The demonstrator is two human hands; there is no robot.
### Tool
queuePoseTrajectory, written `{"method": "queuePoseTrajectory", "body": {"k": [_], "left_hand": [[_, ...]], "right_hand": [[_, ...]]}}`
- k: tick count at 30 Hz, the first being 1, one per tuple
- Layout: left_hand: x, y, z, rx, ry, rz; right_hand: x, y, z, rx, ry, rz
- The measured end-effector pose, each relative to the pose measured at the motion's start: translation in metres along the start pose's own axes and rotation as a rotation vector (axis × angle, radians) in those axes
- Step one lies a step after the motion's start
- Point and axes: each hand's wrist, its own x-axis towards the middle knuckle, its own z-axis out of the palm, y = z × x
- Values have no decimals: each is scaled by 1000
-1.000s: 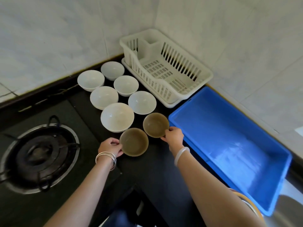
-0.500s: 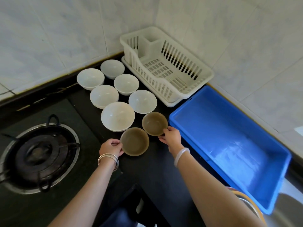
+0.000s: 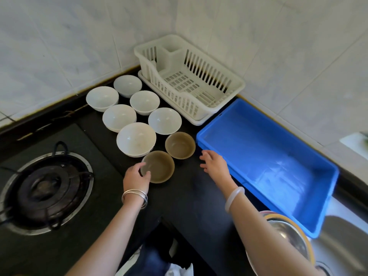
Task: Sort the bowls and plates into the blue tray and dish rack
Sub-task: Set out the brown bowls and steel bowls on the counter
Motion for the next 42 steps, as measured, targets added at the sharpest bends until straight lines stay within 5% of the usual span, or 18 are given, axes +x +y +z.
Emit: {"method": "queuePoseTrajectory", "body": {"k": [6, 18, 42], "left_hand": [[-59, 36, 40, 25, -208, 224], [-183, 62, 149, 227, -662, 514], [-214, 75, 187, 338, -529, 541]], "right_hand": [[-57, 27, -61, -181, 139, -103], [-161, 159, -170, -691, 567, 99], [-200, 195, -205, -208, 710, 125]]}}
